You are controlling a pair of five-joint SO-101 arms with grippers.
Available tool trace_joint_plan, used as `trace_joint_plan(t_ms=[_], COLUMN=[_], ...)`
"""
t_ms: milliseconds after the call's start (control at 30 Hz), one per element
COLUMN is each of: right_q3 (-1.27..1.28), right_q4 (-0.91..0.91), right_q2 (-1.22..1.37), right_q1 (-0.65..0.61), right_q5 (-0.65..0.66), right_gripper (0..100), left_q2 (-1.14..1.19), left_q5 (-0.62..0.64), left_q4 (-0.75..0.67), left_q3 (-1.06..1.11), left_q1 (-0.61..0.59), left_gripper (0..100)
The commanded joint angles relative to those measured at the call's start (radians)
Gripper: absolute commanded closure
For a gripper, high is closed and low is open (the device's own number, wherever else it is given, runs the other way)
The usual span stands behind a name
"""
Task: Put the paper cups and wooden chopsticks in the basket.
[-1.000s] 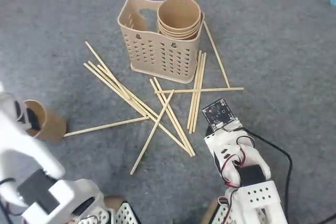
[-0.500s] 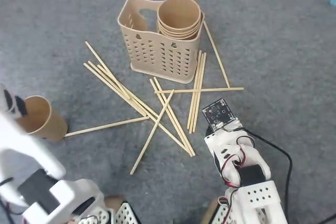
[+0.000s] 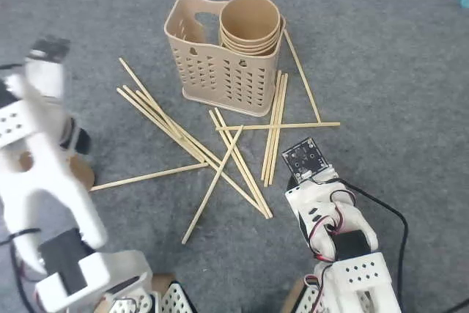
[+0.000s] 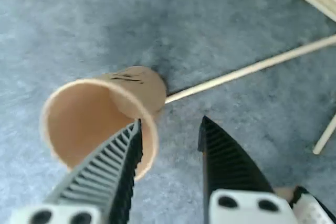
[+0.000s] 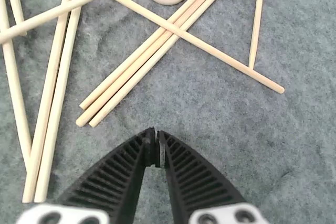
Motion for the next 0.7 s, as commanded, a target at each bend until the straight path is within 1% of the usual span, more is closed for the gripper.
trace_joint_plan(t_ms=[0, 100, 167, 233, 300, 367, 433, 467, 500, 567, 667], right_q3=[-0.003, -0.003, -0.003, -0.003, -0.003, -0.003, -0.003, -0.003, -0.003, -0.003, -0.003], right_q4=[0.005, 0.005, 0.005, 0.005, 0.005, 0.005, 0.005, 0.005, 0.005, 0.005, 0.005], right_q2=[-0.021, -0.021, -0.021, -0.021, -0.021, -0.021, -0.021, -0.021, -0.021, -0.021, -0.021], right_q1=[0.008, 0.012, 0.012, 0.007, 0.007, 0.007, 0.007, 0.007, 0.007, 0.007, 0.007], right_q5=[0.023, 0.023, 0.023, 0.023, 0.023, 0.023, 0.023, 0.023, 0.025, 0.025, 0.025], right_gripper=[99.1, 99.1, 99.1, 99.1, 99.1, 99.1, 99.1, 99.1, 99.1, 99.1, 99.1], left_q2=[-0.051, -0.052, -0.052, -0.052, -0.054, -0.061, -0.063, -0.063, -0.063, -0.063, -0.063], left_q5=[-0.008, 0.002, 0.057, 0.118, 0.141, 0.143, 0.149, 0.167, 0.192, 0.233, 0.295], left_q4=[-0.124, -0.23, -0.296, -0.336, -0.347, -0.344, -0.342, -0.339, -0.316, -0.245, -0.112], left_q3=[0.128, 0.228, 0.278, 0.32, 0.351, 0.361, 0.343, 0.32, 0.288, 0.191, -0.005], left_q1=[0.038, 0.008, -0.002, -0.002, 0.002, 0.006, 0.008, 0.008, 0.008, 0.008, 0.008], left_gripper=[84, 84, 84, 84, 84, 88, 97, 100, 98, 99, 99])
